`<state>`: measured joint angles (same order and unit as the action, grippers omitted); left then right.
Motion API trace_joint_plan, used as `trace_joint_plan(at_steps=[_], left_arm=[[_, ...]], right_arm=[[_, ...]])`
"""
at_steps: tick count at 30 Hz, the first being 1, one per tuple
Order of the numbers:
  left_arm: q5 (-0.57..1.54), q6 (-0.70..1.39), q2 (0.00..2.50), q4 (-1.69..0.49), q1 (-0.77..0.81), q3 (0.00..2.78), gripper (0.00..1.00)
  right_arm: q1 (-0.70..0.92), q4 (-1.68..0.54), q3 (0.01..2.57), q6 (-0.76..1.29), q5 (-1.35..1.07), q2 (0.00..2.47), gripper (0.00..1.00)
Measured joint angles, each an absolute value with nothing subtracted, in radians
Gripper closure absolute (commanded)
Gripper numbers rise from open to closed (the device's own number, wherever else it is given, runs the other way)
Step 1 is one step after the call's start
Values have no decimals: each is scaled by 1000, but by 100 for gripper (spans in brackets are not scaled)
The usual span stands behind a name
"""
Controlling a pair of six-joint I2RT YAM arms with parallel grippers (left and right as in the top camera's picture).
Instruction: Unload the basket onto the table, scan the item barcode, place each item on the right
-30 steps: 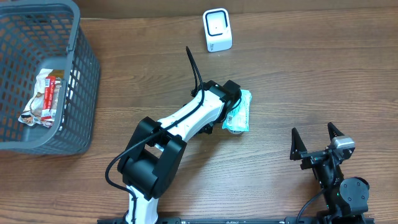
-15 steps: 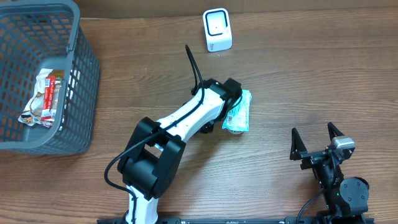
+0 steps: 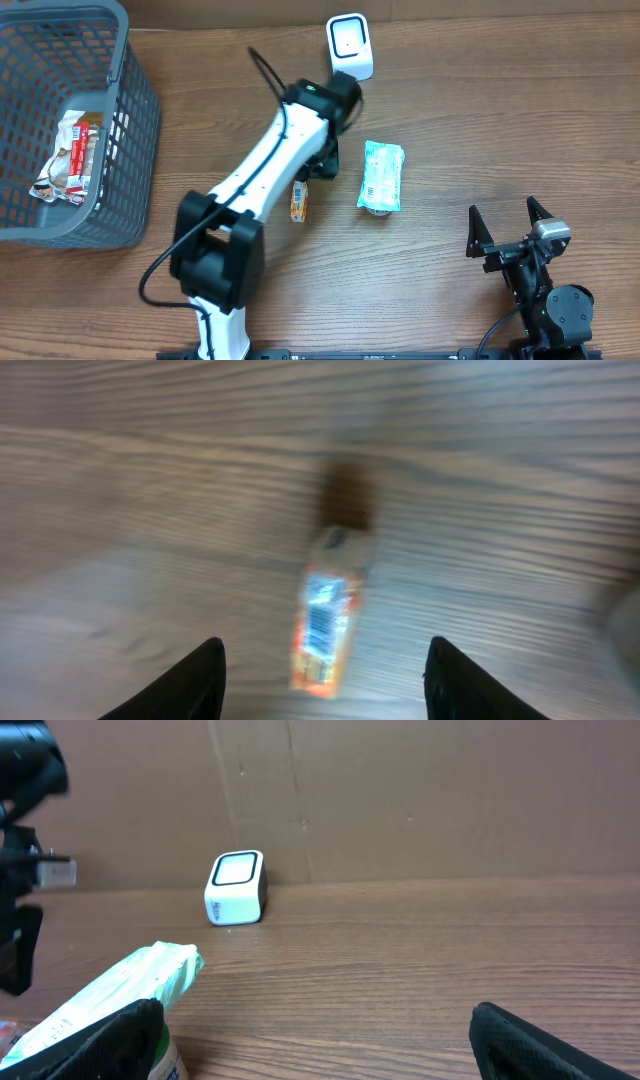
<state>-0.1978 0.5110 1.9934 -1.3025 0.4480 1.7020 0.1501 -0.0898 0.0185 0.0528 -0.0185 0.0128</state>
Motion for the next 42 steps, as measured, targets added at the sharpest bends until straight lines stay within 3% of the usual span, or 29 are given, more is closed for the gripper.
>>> trace_joint_plan(at_steps=[11,33,38,42], left_arm=[[264,334,1918,-1147,424,1706,45],[314,342,1918,-912,505,1517,44],[326,358,1909,-861,514,1479,56],[338,370,1905,-847,523,1476,78]], right_arm=[[150,-90,18,53,-18,13,0],[150,-90,19,52,-19,13,0],[150,-89,18,52,-18,13,0],[150,-90,19,52,-18,13,0]])
